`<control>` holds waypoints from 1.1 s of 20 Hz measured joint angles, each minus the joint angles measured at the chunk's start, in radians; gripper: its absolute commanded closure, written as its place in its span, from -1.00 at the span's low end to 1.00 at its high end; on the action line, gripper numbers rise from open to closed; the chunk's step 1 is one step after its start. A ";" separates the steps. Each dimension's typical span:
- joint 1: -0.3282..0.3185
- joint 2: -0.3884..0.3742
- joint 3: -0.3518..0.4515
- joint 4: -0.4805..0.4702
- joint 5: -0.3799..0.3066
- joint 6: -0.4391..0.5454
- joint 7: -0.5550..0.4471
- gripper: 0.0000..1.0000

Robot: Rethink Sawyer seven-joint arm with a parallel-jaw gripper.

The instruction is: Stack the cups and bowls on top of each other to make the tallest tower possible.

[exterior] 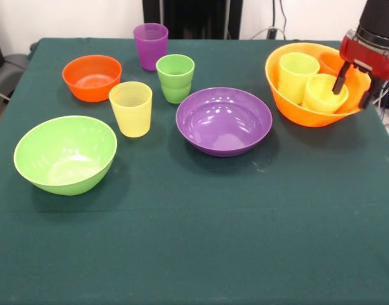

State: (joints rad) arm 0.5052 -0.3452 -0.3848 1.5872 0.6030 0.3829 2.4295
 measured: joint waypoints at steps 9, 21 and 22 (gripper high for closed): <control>0.012 0.014 0.007 -0.017 0.000 0.000 0.000 -1.00; -0.005 -0.008 0.047 0.001 0.000 0.000 0.000 -1.00; -0.008 -0.012 0.050 0.005 0.000 0.000 0.000 -1.00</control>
State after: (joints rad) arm 0.4974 -0.3574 -0.3350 1.5919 0.6028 0.3829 2.4295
